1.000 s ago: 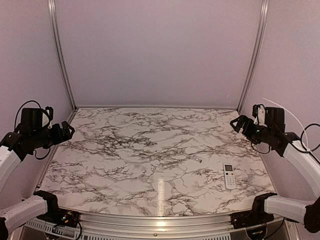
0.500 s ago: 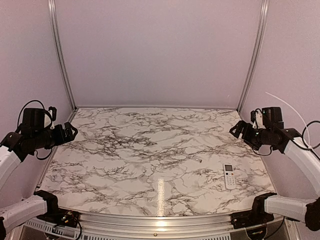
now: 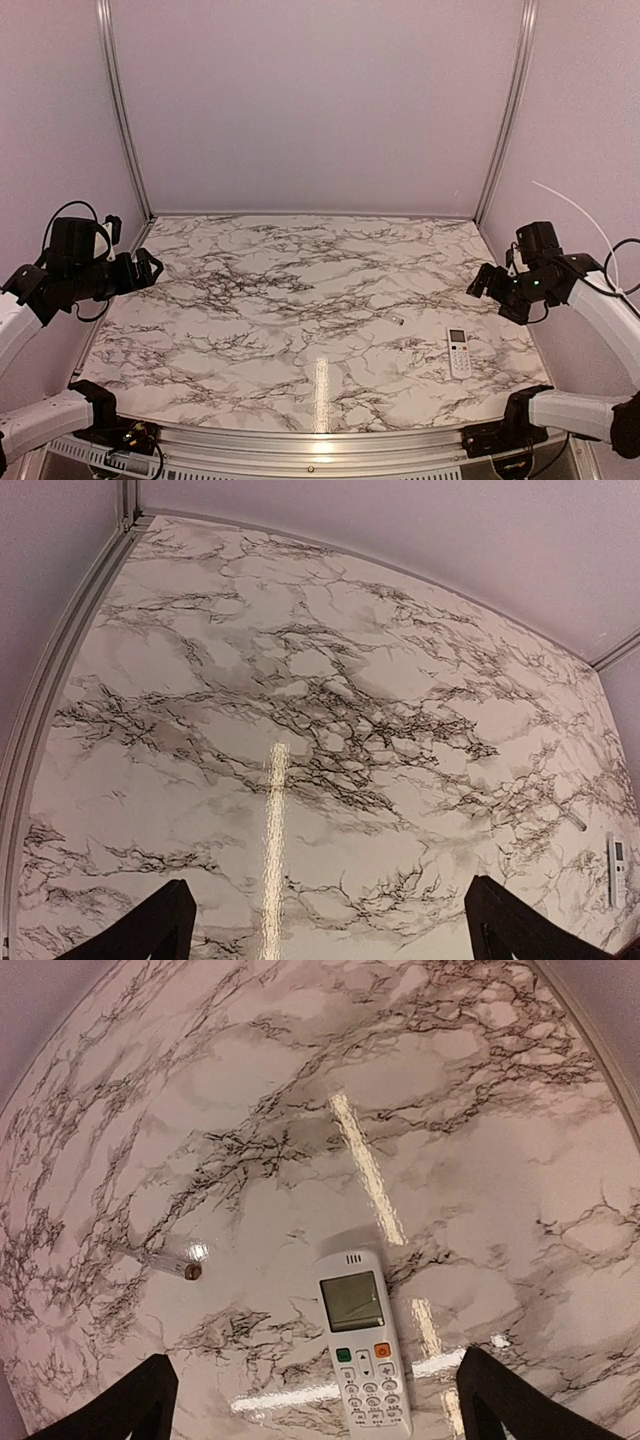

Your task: Unload the batteries from the remote control

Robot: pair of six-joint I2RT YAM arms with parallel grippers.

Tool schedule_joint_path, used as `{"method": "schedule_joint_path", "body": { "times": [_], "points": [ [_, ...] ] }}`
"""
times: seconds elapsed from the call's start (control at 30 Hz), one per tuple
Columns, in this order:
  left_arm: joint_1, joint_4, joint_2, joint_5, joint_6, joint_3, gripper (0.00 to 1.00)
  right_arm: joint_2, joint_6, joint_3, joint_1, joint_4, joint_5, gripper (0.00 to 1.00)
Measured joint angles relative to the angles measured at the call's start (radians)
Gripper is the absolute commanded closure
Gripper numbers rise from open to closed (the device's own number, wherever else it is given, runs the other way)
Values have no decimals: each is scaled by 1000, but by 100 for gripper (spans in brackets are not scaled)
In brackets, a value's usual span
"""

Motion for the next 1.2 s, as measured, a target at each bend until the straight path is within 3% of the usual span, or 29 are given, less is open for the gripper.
{"method": "schedule_joint_path", "body": {
  "times": [0.3, 0.73, 1.2],
  "points": [
    [-16, -5, 0, -6, -7, -1, 1, 36, 17, -53, 2, -51, -27, 1],
    [-20, -6, 2, -28, -11, -5, 1, 350, 2, -50, 163, -75, 21, 2],
    [-20, -6, 14, -35, -13, -5, 1, 393, 0, -104, 183, -66, 31, 18]
  ]
}}
